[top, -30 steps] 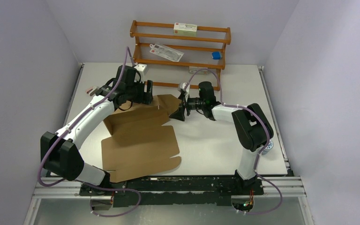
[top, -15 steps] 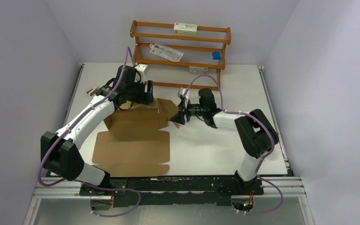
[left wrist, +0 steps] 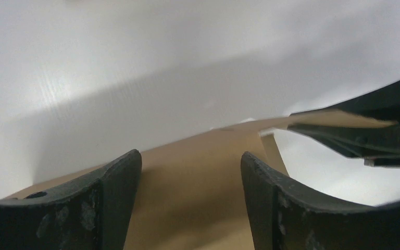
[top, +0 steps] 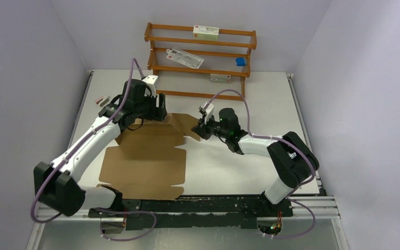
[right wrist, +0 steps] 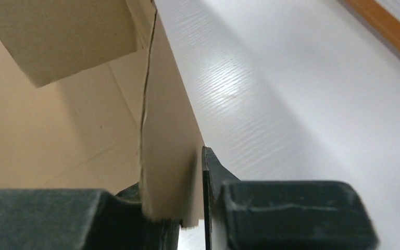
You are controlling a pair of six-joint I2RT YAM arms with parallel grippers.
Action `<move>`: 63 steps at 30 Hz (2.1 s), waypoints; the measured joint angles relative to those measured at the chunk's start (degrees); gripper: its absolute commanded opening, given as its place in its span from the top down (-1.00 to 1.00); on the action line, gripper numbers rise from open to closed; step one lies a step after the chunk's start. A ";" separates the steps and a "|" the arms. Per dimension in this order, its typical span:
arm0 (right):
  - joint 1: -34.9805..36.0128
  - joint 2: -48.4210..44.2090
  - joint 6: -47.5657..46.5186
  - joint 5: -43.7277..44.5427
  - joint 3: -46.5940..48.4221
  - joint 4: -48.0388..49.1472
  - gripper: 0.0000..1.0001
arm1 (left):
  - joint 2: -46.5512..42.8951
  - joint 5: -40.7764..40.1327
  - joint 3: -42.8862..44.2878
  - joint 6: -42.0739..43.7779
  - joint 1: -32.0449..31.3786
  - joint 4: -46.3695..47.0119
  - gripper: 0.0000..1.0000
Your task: Fold the paper box
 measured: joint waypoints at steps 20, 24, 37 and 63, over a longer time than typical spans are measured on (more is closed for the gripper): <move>0.68 -3.85 -0.33 7.72 -1.18 -2.51 1.00 | -20.33 -25.94 -28.33 -15.06 -28.46 11.67 -0.72; 1.95 -4.74 -0.28 9.64 -1.49 -2.64 1.00 | -17.11 -32.35 -33.40 -15.54 -33.68 18.34 -0.76; 4.44 -7.34 -0.09 13.79 -3.10 -3.74 1.00 | 2.03 -42.03 -36.50 -10.62 -35.36 43.65 -0.75; 6.03 -9.60 -0.52 14.93 -4.63 -5.40 1.00 | 12.02 -43.15 -39.01 -13.42 -29.11 58.27 0.23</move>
